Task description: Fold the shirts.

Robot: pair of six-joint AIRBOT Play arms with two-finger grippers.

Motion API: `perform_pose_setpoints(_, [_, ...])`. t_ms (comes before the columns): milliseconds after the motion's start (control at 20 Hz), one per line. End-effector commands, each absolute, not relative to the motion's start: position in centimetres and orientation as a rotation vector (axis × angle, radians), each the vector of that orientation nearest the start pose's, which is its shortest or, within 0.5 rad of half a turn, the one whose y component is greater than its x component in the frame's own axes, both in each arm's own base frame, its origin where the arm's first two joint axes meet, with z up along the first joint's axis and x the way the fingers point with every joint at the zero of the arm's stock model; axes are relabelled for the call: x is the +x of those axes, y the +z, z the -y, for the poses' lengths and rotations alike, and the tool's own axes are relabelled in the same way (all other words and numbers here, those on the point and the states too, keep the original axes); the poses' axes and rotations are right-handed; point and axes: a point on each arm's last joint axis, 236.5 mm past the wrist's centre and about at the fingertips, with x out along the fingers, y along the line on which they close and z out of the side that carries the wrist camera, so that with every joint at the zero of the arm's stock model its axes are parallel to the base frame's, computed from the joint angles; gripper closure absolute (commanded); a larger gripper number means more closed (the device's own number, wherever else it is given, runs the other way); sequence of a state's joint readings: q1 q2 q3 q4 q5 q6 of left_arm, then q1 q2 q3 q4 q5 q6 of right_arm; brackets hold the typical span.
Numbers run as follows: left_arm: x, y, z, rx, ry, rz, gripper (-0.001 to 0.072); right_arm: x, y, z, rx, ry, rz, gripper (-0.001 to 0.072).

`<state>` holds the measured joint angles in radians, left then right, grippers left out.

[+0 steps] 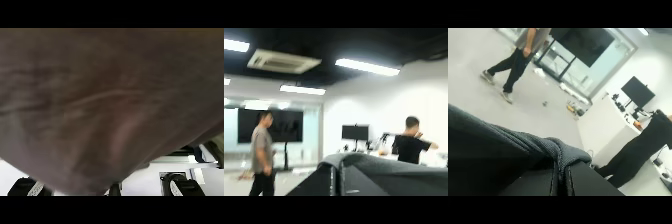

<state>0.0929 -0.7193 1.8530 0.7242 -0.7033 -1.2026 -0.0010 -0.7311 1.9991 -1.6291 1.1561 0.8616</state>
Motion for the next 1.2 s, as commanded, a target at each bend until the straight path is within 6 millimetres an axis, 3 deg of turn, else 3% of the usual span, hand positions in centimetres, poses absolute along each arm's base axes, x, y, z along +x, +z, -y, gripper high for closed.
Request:
perform_pose_setpoints(0, [24.5,57.1,8.6,-0.123,-0.42,0.313,0.067,24.4,52.7,1.4,-0.743,-0.067,0.001,0.0681])
perform_pose_setpoints(200, [33.2,50.4,7.6,-0.171,-0.389,0.116,0.067,34.4,50.5,0.7,-0.735,-0.021,-0.031,0.0681])
perform_pose_setpoints(350, [40.0,43.1,6.2,-0.176,-0.334,-0.065,0.067,42.9,47.2,-1.2,-0.661,0.066,-0.035,0.0681])
perform_pose_setpoints(500, [45.7,34.0,5.0,-0.191,-0.293,-0.265,0.067,51.1,39.3,-3.2,-0.522,0.185,-0.156,0.0681])
perform_pose_setpoints(650, [50.3,25.0,4.5,-0.233,-0.274,-0.447,0.0669,57.0,29.6,-5.3,-0.318,0.291,-0.329,0.0681])
perform_pose_setpoints(750, [52.7,20.1,4.3,-0.261,-0.263,-0.536,0.0669,59.5,23.2,-7.4,-0.15,0.367,-0.449,0.0681])
perform_pose_setpoints(850, [54.2,15.9,4.6,-0.312,-0.269,-0.611,0.0669,60.3,17.6,-9.4,-0.03,0.445,-0.572,0.0681])
perform_pose_setpoints(1050, [55.7,10.4,7.6,-0.475,-0.328,-0.72,0.0669,58.6,8.1,-11.9,0.083,0.563,-0.846,0.0681])
perform_pose_setpoints(1150, [55.7,8.1,9.7,-0.499,-0.362,-0.774,0.0668,57.6,5.8,-12.1,0.094,0.586,-0.927,0.0681])
